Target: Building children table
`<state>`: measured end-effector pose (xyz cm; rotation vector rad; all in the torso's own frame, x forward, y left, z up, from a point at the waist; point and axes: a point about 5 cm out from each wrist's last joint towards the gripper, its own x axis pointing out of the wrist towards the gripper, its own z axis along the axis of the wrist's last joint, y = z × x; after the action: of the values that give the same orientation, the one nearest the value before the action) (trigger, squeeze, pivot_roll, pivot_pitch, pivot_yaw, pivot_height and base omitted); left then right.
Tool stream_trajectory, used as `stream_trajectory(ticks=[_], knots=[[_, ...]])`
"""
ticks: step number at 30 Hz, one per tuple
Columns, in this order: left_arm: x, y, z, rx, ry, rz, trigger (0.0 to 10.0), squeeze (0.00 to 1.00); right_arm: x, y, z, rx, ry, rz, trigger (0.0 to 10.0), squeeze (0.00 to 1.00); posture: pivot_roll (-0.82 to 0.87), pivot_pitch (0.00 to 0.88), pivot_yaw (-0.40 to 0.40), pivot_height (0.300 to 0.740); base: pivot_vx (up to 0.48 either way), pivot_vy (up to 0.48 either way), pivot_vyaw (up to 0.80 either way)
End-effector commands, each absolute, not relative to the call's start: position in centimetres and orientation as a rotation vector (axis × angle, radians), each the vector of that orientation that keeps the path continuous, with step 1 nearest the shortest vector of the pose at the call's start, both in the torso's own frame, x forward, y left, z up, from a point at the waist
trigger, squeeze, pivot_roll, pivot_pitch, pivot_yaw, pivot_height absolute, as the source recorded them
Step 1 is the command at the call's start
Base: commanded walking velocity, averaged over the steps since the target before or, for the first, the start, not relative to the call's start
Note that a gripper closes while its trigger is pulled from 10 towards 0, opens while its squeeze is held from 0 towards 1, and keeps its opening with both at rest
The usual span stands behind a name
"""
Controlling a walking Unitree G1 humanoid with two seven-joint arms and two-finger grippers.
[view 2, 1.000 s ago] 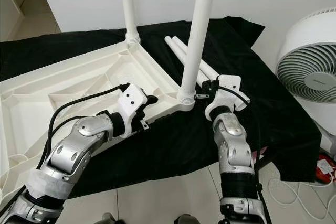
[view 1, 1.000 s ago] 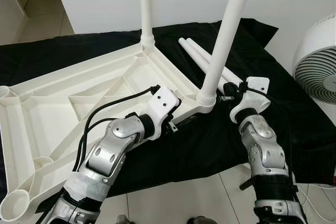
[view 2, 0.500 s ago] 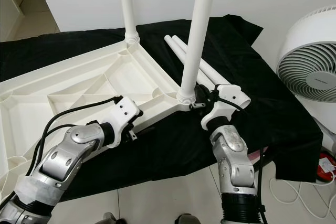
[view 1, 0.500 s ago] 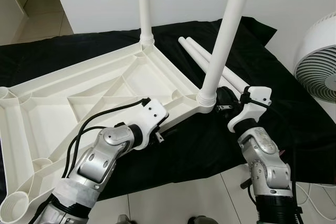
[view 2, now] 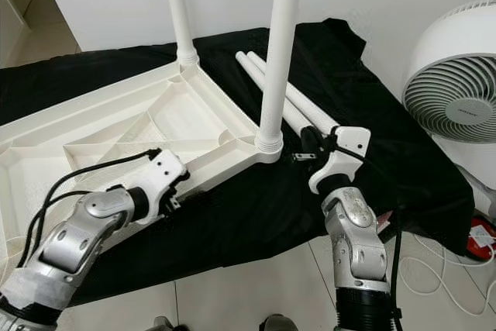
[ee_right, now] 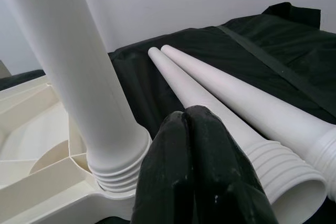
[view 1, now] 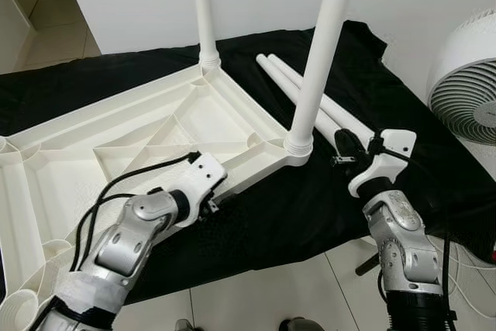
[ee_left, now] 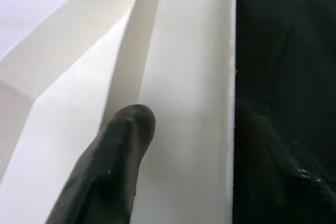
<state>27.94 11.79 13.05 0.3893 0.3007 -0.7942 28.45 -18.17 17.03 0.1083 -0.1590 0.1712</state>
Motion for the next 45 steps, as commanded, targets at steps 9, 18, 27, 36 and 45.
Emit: stream_trajectory(ticks=[9,18,27,36,45], knots=[[28.5,12.2,12.6,0.414,0.332,-0.703,3.4,0.0,28.7,-18.2,17.2,0.097,-0.152,0.184,10.0,0.0,-0.16,0.079,0.065,0.74,0.0,0.0,0.0],[29.0,11.3,12.9,0.425,0.31,-0.689,0.0,0.0,28.7,-18.4,17.2,0.089,-0.15,0.174,10.0,0.0,-0.17,0.082,0.07,0.74,0.0,0.0,0.0],[31.6,7.6,14.0,0.358,0.197,-0.639,0.1,0.0,29.1,-17.9,17.7,0.1,-0.169,0.169,10.0,0.0,-0.17,0.081,0.072,0.74,0.0,0.0,0.0],[34.7,5.8,15.2,0.36,0.147,-0.626,1.6,0.0,28.8,-17.6,18.2,0.109,-0.192,0.161,10.0,0.0,-0.2,0.086,0.088,0.74,0.0,0.0,0.0],[35.2,6.0,15.4,0.362,0.145,-0.618,1.2,0.0,28.7,-17.7,18.2,0.108,-0.193,0.156,10.0,0.0,-0.21,0.088,0.097,0.74,0.0,0.0,0.0]])
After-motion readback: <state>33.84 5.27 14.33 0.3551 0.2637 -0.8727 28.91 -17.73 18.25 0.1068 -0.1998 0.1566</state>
